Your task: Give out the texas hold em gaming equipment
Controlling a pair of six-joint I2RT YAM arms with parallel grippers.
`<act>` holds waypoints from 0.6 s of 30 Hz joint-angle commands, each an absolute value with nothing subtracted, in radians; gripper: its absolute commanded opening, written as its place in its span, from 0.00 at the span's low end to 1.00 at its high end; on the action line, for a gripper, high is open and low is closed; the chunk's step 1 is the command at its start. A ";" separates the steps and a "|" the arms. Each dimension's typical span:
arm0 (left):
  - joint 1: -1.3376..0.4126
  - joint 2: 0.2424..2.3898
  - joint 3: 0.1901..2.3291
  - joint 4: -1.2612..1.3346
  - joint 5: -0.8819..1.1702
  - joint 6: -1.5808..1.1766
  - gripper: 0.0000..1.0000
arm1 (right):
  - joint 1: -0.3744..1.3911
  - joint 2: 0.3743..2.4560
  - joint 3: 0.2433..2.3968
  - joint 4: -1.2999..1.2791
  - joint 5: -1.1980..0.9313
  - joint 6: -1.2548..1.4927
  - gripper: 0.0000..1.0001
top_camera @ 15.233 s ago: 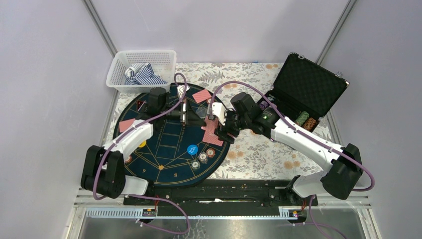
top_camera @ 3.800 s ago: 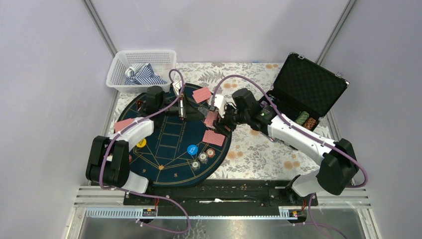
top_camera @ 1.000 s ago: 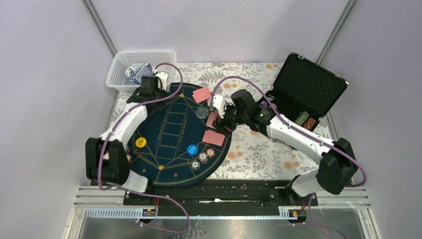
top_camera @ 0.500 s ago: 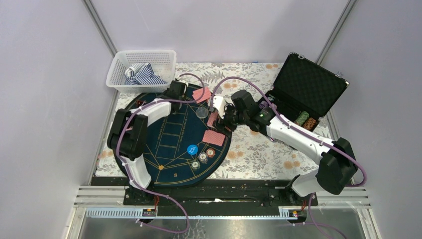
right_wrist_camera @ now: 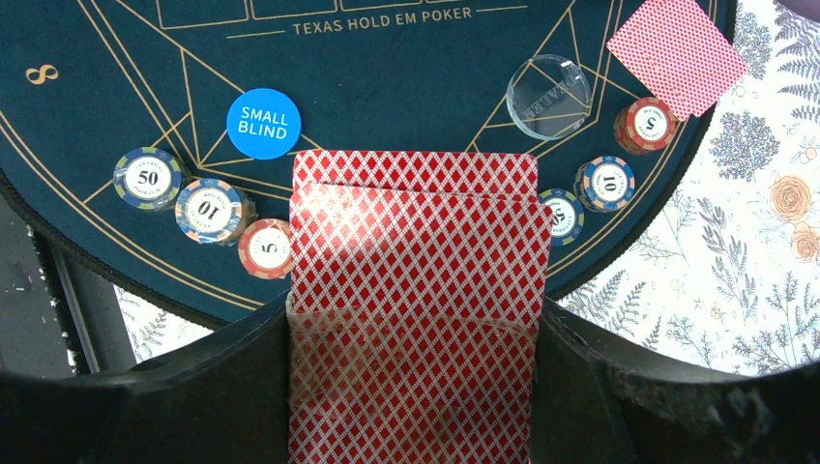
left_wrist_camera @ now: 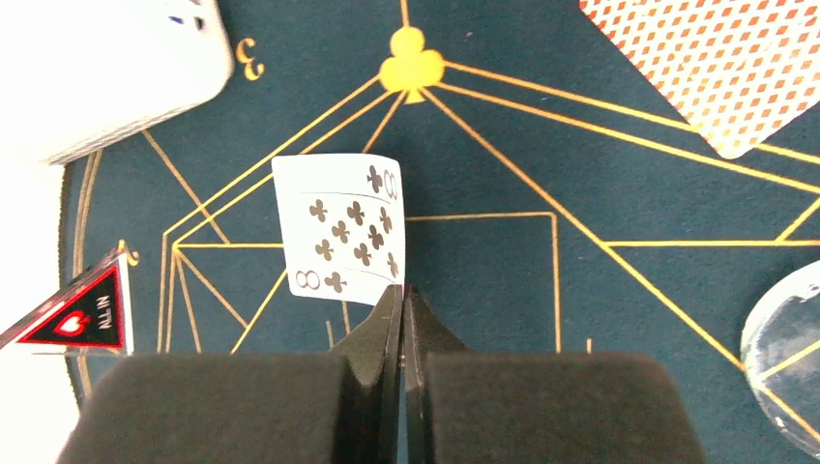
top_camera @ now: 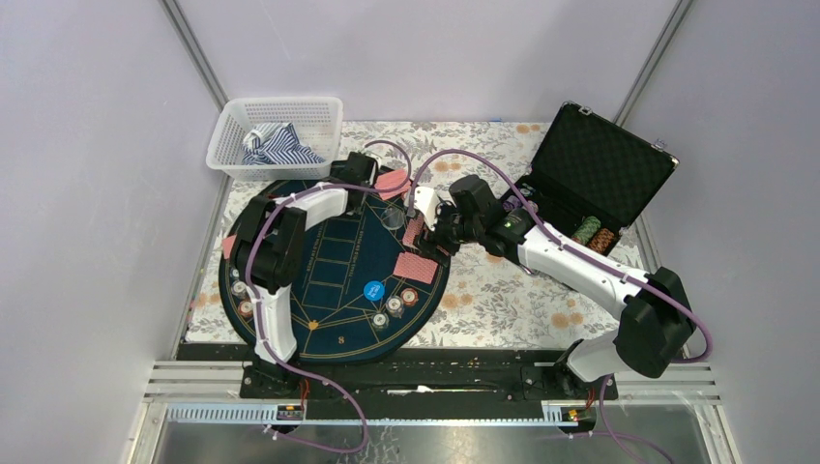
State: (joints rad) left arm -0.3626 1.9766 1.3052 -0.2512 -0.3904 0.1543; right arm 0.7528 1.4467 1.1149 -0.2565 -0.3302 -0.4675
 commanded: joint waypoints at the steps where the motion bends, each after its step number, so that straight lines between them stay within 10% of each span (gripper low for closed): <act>1: -0.368 2.010 1.368 -0.273 -0.318 0.106 0.00 | 0.759 1.419 1.121 -0.203 -0.324 -0.482 0.14; 14: -0.369 2.057 1.464 -0.403 -0.206 0.002 0.12 | 0.760 1.418 1.118 -0.202 -0.323 -0.483 0.14; 18: -0.370 2.048 1.467 -0.427 -0.192 0.005 0.32 | 0.759 1.415 1.118 -0.203 -0.323 -0.484 0.14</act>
State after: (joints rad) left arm -0.3630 2.0460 1.4322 -0.3840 -0.2394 0.0284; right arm 0.7528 1.4467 1.1141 -0.2565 -0.3302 -0.4694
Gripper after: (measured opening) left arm 0.245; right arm 0.728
